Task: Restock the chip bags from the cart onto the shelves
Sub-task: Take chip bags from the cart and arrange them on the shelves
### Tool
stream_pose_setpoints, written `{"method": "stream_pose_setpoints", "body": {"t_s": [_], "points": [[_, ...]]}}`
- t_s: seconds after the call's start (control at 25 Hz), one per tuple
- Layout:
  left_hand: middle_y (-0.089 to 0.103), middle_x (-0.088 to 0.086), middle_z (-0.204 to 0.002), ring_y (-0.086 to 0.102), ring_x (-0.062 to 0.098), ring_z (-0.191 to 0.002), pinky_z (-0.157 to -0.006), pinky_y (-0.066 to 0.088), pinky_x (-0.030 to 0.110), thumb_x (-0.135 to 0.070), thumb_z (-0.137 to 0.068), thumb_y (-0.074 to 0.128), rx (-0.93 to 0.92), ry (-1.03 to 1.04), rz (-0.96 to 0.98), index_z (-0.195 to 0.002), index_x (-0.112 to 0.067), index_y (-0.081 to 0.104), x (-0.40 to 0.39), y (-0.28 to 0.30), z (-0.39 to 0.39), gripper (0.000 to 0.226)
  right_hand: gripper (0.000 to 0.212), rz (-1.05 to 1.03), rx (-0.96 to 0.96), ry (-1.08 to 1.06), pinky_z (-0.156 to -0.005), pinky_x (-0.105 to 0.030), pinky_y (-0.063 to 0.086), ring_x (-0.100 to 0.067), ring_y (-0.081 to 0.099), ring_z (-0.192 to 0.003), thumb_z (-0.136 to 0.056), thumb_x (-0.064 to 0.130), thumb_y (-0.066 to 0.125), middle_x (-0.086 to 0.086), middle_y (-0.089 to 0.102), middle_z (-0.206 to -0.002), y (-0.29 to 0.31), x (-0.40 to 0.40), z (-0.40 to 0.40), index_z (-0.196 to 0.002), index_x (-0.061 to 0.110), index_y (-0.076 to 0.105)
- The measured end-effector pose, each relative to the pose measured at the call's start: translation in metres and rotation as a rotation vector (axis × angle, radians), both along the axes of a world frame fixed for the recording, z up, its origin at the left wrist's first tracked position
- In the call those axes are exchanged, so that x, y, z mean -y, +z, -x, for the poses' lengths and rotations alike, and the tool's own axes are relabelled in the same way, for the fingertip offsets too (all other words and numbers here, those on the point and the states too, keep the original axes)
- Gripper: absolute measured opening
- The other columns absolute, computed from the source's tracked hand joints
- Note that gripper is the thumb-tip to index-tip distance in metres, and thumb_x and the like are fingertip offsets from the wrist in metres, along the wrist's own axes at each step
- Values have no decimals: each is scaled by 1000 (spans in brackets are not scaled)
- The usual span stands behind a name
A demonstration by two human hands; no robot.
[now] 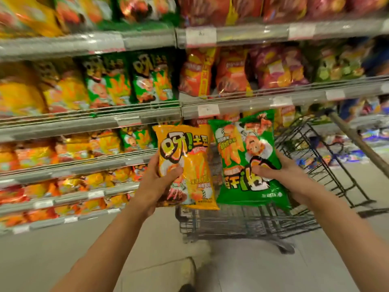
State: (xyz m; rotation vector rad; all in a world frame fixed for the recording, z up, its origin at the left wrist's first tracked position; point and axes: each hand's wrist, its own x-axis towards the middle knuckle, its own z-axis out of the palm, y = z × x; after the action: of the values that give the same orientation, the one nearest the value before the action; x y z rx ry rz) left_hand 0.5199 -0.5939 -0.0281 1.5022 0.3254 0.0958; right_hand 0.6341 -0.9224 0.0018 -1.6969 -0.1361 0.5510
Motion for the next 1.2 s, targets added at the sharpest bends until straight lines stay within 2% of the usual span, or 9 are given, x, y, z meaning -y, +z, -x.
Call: {"method": "stream_pose_setpoints", "body": {"t_s": [0.12, 0.2, 0.4, 0.52, 0.64, 0.72, 0.8, 1.0, 1.2], "points": [[70, -11, -126, 71, 13, -103, -76, 63, 47, -48, -70, 88, 93, 99, -53, -130, -62, 50, -16, 58, 35, 72, 58, -55, 79, 59, -61, -12, 57, 7, 73, -86, -62, 36, 87, 27, 76, -103, 59, -17, 26, -108, 58, 59], [71, -14, -121, 71, 10, -102, -88, 60, 47, -52, -69, 87, 165, 130, -128, -131, -59, 51, -32, 92, 48, 73, 52, -97, 135, 91, -60, -10, 56, 11, 72, -83, -67, 33, 85, 37, 73, -94, 95, -32, 38, -95, 69, 61], [68, -18, -127, 68, 5, -112, -91, 56, 28, -44, -74, 85, 370, 190, -236, -137, -53, 48, -79, 184, 65, 74, 77, -158, 336, 113, -83, -26, 60, -4, 71, -107, -65, 39, 88, 22, 73, -119, 181, -84, 44, -133, 50, 53], [69, -18, -125, 68, 4, -112, -89, 56, 26, -52, -70, 87, 462, 243, -304, -135, -55, 50, -119, 233, 73, 75, 97, -199, 439, 164, -85, -29, 60, -8, 71, -110, -51, 51, 96, 18, 72, -124, 227, -130, 38, -138, 47, 52], [71, -15, -124, 67, 8, -115, -95, 56, 36, -58, -65, 86, 530, 286, -352, -135, -52, 51, -165, 269, 81, 78, 114, -189, 559, 212, -87, -25, 56, 0, 67, -111, -38, 69, 93, 26, 69, -124, 262, -184, 37, -140, 46, 49], [72, -16, -120, 69, 5, -110, -92, 56, 26, -52, -71, 86, 579, 304, -400, -136, -47, 52, -195, 287, 85, 73, 121, -173, 630, 237, -102, -33, 52, -1, 61, -121, -37, 76, 89, 26, 62, -133, 280, -218, 36, -145, 46, 43], [71, -19, -121, 68, 0, -108, -79, 54, 12, -43, -78, 83, 635, 285, -440, -134, -47, 55, -228, 304, 86, 63, 122, -210, 650, 257, -110, -44, 48, -9, 60, -127, -42, 70, 91, 19, 61, -139, 293, -253, 38, -149, 44, 40], [66, -31, -122, 63, -12, -107, -83, 51, 18, -40, -78, 79, 719, 306, -484, -130, -55, 55, -306, 343, 82, 59, 93, -260, 708, 282, -111, -43, 47, -5, 60, -128, -59, 62, 90, 25, 62, -137, 322, -332, 34, -140, 60, 44], [70, -23, -121, 67, -5, -106, -87, 49, 28, -49, -73, 81, 707, 283, -460, -131, -56, 52, -361, 359, 67, 65, 104, -311, 688, 234, -111, -51, 47, -16, 59, -131, -55, 60, 94, 16, 61, -142, 337, -388, 15, -144, 54, 42]]}}
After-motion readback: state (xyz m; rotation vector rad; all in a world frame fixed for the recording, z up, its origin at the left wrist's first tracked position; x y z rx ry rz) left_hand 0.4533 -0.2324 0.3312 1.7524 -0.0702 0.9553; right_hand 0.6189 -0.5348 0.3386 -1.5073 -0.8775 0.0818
